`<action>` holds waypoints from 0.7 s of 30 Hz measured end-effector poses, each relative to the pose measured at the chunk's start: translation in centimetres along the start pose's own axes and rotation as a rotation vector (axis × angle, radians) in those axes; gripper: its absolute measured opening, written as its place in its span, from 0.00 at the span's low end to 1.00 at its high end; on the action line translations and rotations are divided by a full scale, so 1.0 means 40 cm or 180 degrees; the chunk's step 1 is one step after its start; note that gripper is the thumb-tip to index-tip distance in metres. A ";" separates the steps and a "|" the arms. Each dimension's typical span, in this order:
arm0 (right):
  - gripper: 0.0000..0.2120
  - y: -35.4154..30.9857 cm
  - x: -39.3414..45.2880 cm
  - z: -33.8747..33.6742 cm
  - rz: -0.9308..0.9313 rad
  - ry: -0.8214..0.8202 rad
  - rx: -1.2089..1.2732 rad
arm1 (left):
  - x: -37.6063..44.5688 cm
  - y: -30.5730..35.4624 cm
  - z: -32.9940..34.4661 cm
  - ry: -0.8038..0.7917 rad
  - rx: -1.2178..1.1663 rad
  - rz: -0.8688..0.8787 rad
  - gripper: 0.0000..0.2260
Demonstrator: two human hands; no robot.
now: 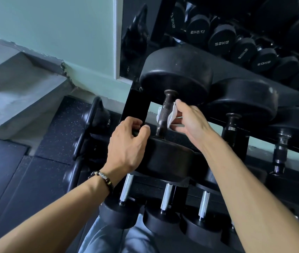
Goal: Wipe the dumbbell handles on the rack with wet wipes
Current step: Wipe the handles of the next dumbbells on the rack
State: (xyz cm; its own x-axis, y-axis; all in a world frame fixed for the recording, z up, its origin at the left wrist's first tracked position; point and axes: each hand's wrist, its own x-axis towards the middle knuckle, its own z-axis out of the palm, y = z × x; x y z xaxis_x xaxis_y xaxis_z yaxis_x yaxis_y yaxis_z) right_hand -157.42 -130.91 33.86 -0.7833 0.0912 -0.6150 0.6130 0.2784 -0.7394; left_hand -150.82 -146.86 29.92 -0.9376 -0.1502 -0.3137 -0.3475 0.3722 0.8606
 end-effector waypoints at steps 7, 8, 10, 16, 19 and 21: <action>0.39 0.021 -0.049 -0.049 0.0070 -0.1096 -0.1069 | -0.001 0.002 0.001 0.0016 -0.0006 0.0002 0.19; 0.41 0.025 -0.050 -0.051 0.0088 -0.1191 -0.1059 | -0.002 0.003 0.001 0.0004 -0.0004 0.0004 0.19; 0.45 0.023 -0.045 -0.043 0.0221 -0.1224 -0.0753 | -0.002 0.003 0.000 -0.0009 -0.0017 0.0000 0.19; 0.62 0.022 -0.054 -0.040 0.0273 -0.1326 -0.1316 | -0.001 0.002 0.001 0.0007 -0.0004 0.0000 0.19; 0.66 0.028 -0.022 -0.053 0.0468 -0.1487 -0.1040 | -0.001 0.001 0.001 -0.0003 -0.0010 0.0015 0.19; 0.59 0.035 -0.004 -0.047 0.0658 -0.1469 -0.0569 | 0.000 0.001 0.002 -0.0008 -0.0011 0.0025 0.18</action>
State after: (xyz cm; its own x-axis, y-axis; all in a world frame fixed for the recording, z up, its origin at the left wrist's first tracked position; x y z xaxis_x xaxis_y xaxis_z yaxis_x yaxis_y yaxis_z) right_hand -156.62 -128.74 33.43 -0.4964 -0.2572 -0.8291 0.6908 0.4614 -0.5567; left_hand -150.84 -146.77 29.91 -0.9403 -0.1451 -0.3079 -0.3401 0.3703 0.8644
